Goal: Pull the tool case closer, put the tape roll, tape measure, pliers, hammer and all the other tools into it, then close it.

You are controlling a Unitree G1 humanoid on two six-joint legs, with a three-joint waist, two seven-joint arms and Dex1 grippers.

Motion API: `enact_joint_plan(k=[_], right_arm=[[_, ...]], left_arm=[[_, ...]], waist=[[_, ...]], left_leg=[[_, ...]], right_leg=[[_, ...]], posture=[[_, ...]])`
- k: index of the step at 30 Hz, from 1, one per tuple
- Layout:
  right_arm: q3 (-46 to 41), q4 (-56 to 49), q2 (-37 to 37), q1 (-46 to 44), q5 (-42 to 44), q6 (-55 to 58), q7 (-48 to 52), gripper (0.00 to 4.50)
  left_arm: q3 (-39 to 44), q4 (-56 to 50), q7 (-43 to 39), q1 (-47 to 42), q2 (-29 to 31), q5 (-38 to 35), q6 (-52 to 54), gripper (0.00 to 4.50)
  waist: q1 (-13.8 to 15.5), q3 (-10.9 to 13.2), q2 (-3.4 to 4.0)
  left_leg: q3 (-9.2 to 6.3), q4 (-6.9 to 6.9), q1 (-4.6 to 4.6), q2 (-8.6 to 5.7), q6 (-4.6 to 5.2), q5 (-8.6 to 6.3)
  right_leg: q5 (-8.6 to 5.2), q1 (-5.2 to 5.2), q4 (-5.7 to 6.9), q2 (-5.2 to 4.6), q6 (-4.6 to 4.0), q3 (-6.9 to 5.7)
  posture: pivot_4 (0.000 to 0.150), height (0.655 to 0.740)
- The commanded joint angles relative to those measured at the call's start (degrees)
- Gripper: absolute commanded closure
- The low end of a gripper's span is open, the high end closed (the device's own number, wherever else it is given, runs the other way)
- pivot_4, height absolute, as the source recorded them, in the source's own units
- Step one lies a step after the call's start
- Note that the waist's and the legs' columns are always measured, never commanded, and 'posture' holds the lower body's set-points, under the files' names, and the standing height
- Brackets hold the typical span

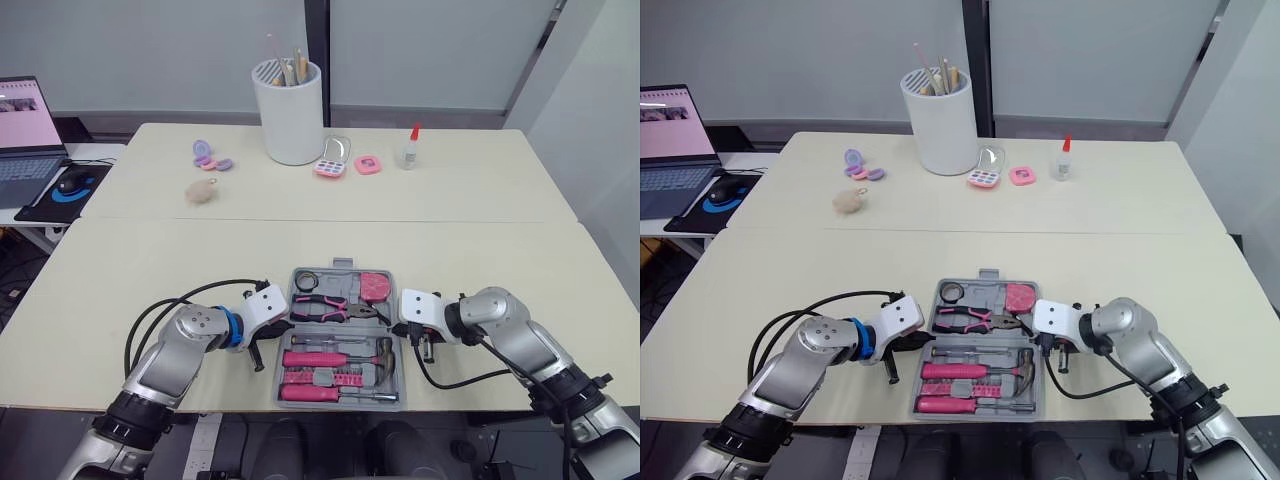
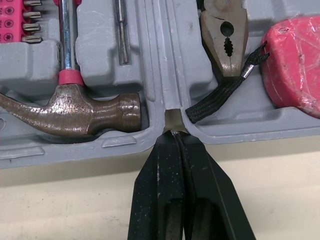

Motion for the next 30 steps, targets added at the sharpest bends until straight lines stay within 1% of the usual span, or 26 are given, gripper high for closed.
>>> enact_joint_plan(k=[1, 8, 11, 14, 18, 21, 23, 25, 26, 28, 30], right_arm=[[1.48, -4.76, 1.75, 0.15, 2.45, -0.54, 0.51, 4.48], [1.37, -3.39, 1.73, -0.32, 1.74, -1.55, -0.32, 4.48], [0.51, -1.42, 0.17, -1.10, 1.03, -3.15, -0.57, 4.48], [-1.31, 0.69, -1.72, -2.09, 0.95, -5.03, -1.31, 4.48], [-4.27, 5.77, -5.78, -3.44, 1.01, -10.62, -2.02, 4.48], [-7.05, 9.62, -7.35, -4.16, 3.35, -13.08, -1.76, 4.48], [-10.42, 11.88, -6.43, -4.36, 7.79, -10.81, -0.70, 4.48], [-14.97, 13.29, -4.64, -4.86, 14.30, -4.40, 0.64, 4.06], [-17.21, 13.13, -3.97, -5.29, 18.08, 0.67, 1.74, 3.90], [-21.25, 12.49, -2.82, -6.41, 25.28, 11.21, 2.94, 3.43], [-23.80, 12.03, -2.48, -7.22, 30.57, 19.69, 3.41, 2.97]], left_arm=[[-5.05, -3.36, -2.93, 1.25, -1.56, -1.73, -0.85, 4.50], [-4.72, -2.53, -2.51, 1.36, -1.16, -1.25, -1.23, 4.50], [-2.79, -1.40, -1.62, 0.99, -0.26, -1.06, -1.81, 4.50], [-0.05, -0.65, -1.16, 1.03, 1.69, -1.40, -3.18, 4.50], [6.13, -1.99, -3.09, 3.05, 6.43, -4.67, -6.58, 4.50], [9.82, -1.96, -4.61, 4.11, 9.96, -6.93, -10.11, 4.50], [11.79, -1.86, -6.01, 4.61, 11.72, -8.58, -12.68, 4.50], [13.74, -4.68, -8.11, 5.50, 12.51, -12.13, -12.61, 4.50], [14.50, -7.08, -9.49, 6.27, 12.89, -14.33, -11.74, 4.50], [15.39, -11.83, -11.58, 7.81, 13.55, -18.31, -9.41, 4.50], [15.66, -15.91, -12.54, 9.16, 14.12, -21.23, -7.02, 4.50]], waist=[[0.00, 0.00, 0.00], [0.00, -0.01, 0.00], [-0.04, -0.01, 0.00], [-0.06, -0.01, -0.01], [-0.25, 0.03, -0.03], [-0.14, 0.05, -0.04], [-0.14, 0.05, -0.04], [-0.23, 0.05, -0.04], [-0.31, 0.05, -0.04], [-0.28, 0.06, -0.04], [-0.24, 0.07, -0.04]], left_leg=[[0.00, 0.00, 0.00, 0.00, 0.00, 0.00], [-0.01, 0.00, 0.03, 0.01, 0.00, 0.00], [-0.01, 0.00, 0.05, 0.01, 0.00, 0.00], [-0.01, 0.00, 0.05, 0.01, 0.00, 0.00], [0.02, 0.00, 0.01, 0.02, 0.00, 0.00], [-0.01, -0.01, -0.02, 0.08, 0.00, 0.00], [-0.01, -0.02, -0.01, 0.10, 0.00, 0.00], [0.01, -0.03, 0.01, 0.11, 0.00, 0.00], [0.03, -0.02, 0.00, 0.11, 0.00, 0.00], [0.05, -0.02, -0.03, 0.10, 0.00, 0.00], [0.04, -0.03, -0.05, 0.10, 0.00, 0.00]], right_leg=[[0.00, 0.00, 0.00, 0.00, 0.00, 0.00], [0.00, 0.03, 0.00, 0.01, 0.00, 0.00], [0.00, 0.05, 0.00, 0.01, 0.01, -0.01], [0.00, 0.05, 0.00, 0.01, 0.01, 0.00], [0.00, -0.02, 0.00, 0.01, 0.00, 0.01], [0.00, -0.06, -0.01, 0.00, -0.01, -0.02], [0.00, -0.05, -0.01, -0.04, -0.02, -0.02], [0.00, -0.03, -0.02, -0.04, -0.02, 0.00], [0.00, -0.03, -0.01, -0.05, -0.02, 0.02], [0.01, -0.03, -0.04, -0.07, -0.02, 0.03], [0.01, -0.02, -0.08, -0.11, -0.02, 0.03]], posture=[[0.150, 0.7400], [0.150, 0.7400], [0.150, 0.7400], [0.150, 0.7400], [0.150, 0.7400], [0.150, 0.7400], [0.150, 0.7400], [0.150, 0.7400], [0.150, 0.7400], [0.150, 0.7400], [0.150, 0.7400]])
